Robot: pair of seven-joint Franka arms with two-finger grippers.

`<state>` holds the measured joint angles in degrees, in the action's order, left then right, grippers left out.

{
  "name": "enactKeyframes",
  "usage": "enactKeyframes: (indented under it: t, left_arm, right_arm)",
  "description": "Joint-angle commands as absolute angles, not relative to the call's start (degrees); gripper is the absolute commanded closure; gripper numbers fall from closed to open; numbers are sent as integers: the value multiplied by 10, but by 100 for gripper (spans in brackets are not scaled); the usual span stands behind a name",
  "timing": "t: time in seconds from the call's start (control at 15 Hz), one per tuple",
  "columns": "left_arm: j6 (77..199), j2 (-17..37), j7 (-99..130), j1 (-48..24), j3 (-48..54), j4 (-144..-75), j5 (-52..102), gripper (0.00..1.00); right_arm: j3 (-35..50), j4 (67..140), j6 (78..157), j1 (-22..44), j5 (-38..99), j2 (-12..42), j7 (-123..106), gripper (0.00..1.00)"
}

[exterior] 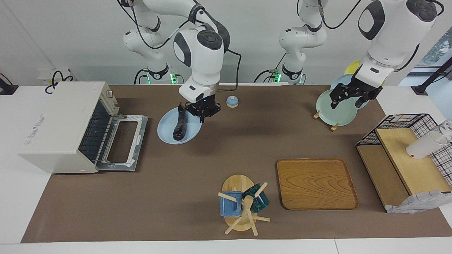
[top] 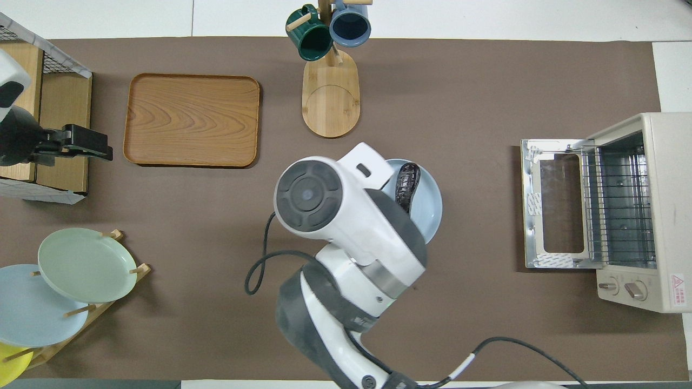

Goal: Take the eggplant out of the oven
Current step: 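Pull the eggplant out and carry it over the light blue plate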

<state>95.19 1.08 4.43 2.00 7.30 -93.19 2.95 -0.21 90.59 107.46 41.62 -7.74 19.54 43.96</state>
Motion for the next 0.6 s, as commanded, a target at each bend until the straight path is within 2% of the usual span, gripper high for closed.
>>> enactKeyframes:
  t: [0.0, 0.27, 0.53]
  left_arm:
    - [966, 11, 43, 25, 74, -937, 38, 0]
    - [970, 12, 44, 25, 74, -938, 38, 0]
    - [971, 17, 44, 25, 74, -938, 38, 0]
  right_arm:
    - [-4, 871, 1127, 447, -76, 262, 506, 100]
    - [1, 870, 1246, 474, -72, 303, 540, 100]
    - [3, 900, 1295, 471, -51, 305, 544, 100]
